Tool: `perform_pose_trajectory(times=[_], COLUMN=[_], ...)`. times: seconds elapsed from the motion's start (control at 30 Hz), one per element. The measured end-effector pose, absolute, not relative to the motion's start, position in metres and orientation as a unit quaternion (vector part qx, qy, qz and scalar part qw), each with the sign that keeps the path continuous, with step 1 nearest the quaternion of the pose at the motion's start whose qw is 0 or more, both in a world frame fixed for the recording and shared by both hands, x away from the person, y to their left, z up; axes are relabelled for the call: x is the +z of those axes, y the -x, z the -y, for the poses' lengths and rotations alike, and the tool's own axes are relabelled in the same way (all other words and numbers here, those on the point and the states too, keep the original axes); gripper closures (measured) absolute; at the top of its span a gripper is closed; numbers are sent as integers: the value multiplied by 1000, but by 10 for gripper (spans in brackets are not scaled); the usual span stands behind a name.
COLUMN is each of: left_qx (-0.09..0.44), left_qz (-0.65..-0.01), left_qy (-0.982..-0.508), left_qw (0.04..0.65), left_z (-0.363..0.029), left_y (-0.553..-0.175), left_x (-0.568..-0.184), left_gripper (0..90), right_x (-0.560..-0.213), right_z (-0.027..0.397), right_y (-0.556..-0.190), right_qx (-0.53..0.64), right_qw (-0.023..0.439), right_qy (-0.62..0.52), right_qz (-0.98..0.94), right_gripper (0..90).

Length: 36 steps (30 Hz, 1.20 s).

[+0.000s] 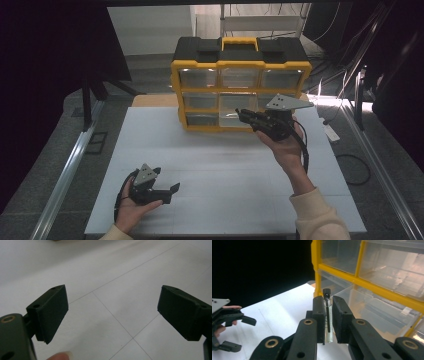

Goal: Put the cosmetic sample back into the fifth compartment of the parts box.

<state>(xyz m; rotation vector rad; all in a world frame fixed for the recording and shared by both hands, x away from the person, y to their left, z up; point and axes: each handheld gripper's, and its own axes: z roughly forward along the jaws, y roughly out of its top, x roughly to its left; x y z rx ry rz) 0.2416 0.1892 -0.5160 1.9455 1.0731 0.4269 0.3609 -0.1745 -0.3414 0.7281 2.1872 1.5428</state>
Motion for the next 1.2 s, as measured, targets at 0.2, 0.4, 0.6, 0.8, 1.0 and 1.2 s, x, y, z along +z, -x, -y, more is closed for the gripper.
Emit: perform_pose_trajectory(times=[0.2,0.4,0.6,0.8,1.0,1.2], left_qx=[170,171,170,170,171,171], left_qz=[-428,-427,-426,-427,-426,-426], left_qy=[-780,-781,-781,-781,-781,-781], left_qw=[425,423,424,424,423,423], left_z=[-189,-189,-188,-189,-189,-189], left_y=[-241,-241,-241,-241,-241,-241], left_x=[-516,-516,-516,-516,-516,-516], left_gripper=[104,104,104,104,104,104], right_x=[-343,-342,-340,-340,-341,-343], right_z=[174,174,176,173,169,168], right_y=[-369,-378,-389,-403,-412,-421], right_qx=[541,534,529,519,510,506], right_qw=[189,201,212,213,217,218], right_qy=[-266,-274,-286,-296,-301,-309], right_qz=[-775,-775,-770,-773,-776,-775], right_gripper=[808,809,808,808,808,808])
